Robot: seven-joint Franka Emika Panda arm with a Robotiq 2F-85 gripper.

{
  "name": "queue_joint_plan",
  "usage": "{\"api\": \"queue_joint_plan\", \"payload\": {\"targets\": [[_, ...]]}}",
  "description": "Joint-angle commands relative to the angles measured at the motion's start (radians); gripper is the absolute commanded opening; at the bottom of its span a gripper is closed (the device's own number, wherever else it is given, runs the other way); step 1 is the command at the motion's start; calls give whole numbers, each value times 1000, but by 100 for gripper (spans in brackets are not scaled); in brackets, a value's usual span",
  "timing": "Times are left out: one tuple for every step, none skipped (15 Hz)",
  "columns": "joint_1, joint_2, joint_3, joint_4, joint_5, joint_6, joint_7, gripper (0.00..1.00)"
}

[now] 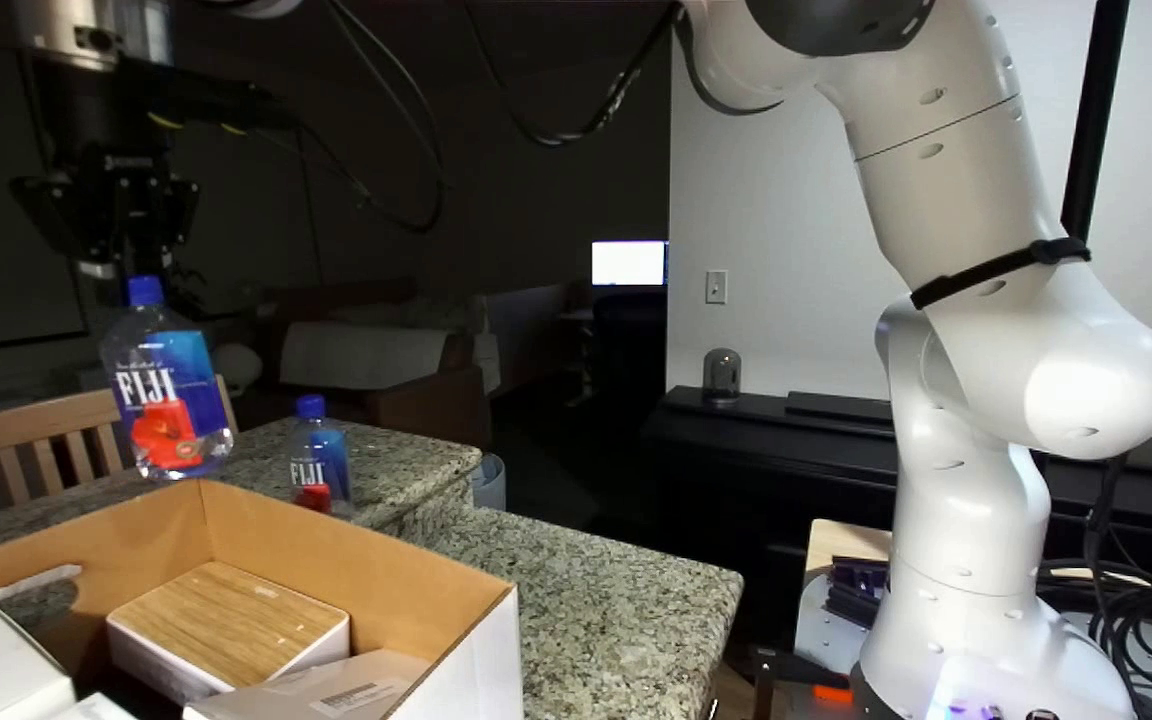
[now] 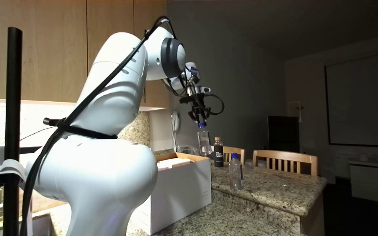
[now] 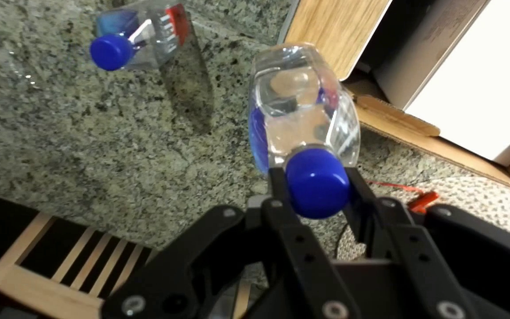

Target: Remove the water bottles from the box and put them on the counter

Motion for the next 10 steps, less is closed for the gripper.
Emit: {"api": "queue_joint_plan", "payload": {"targets": [[-14, -102, -33, -34, -35, -36, 15, 16], [-25, -124, -47, -38, -28, -41, 9, 16], [-29, -141, -58, -41, -25, -47, 11, 16], [-39, -157, -71, -44, -16, -53, 4, 16], [-42, -171, -83, -47, -15, -61, 2, 16], [-54, -192, -96, -60, -6, -73, -5, 16], [-63, -207, -108, -67, 0, -91, -10, 15], [-43, -140, -98, -7, -7, -78, 0, 34], [-50, -153, -108, -11, -7, -89, -1, 34], [-56, -162, -112, -17, -7, -92, -1, 34]]}}
